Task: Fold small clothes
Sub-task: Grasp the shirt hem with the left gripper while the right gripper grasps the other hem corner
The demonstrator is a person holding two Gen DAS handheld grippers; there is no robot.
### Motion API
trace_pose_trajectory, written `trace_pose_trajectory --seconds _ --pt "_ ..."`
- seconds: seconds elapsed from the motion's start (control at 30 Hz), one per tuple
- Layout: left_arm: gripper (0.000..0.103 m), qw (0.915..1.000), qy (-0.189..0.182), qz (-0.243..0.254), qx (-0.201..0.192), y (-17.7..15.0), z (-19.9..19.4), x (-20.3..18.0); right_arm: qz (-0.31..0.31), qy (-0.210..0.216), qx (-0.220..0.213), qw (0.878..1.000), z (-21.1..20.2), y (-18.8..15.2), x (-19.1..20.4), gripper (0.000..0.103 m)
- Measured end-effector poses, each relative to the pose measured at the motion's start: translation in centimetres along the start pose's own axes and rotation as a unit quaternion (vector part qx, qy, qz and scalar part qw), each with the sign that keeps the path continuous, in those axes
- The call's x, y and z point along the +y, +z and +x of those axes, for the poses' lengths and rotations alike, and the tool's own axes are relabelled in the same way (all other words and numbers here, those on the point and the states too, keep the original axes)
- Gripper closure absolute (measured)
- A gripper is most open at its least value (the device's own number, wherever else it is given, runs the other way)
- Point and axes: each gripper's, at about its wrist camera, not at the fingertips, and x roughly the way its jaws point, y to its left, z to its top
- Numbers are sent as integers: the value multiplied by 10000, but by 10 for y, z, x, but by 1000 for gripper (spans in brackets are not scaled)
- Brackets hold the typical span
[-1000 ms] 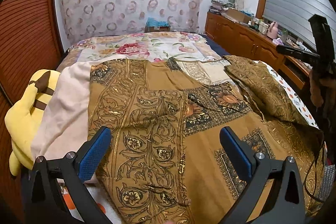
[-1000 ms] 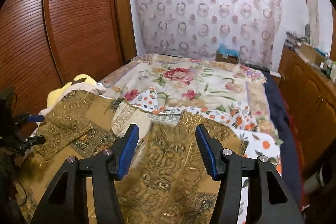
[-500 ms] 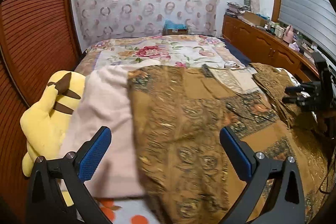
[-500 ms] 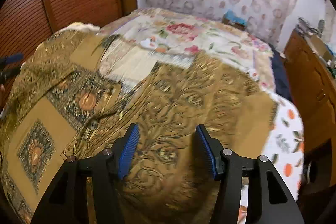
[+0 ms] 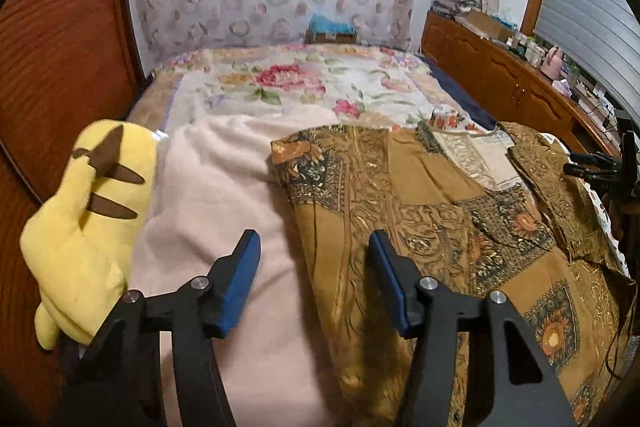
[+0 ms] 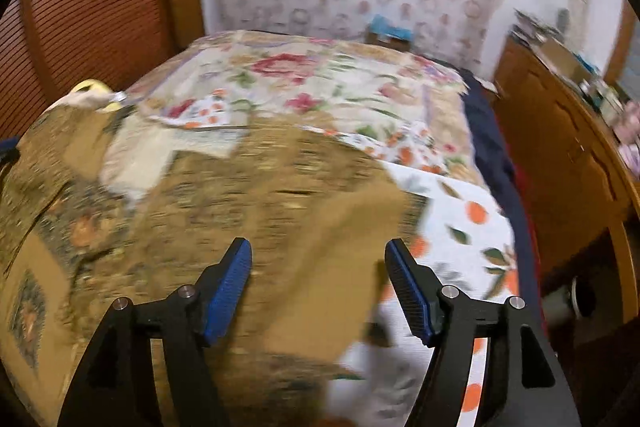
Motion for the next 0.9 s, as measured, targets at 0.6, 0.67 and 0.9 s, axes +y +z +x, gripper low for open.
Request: trace_pose_trajectory --seconds 0.6,0.67,0.9 --pt "99 9991 -292 275 163 11 12 -19 348 474 250 9980 30 14 -27 77" --pt "99 9989 -349 287 -102 15 -3 -23 141 715 286 9969 24 14 -24 92" --pt "99 9924 -593 162 -1063 40 -76 -33 -78 469 -744 9961 -61 29 -26 97"
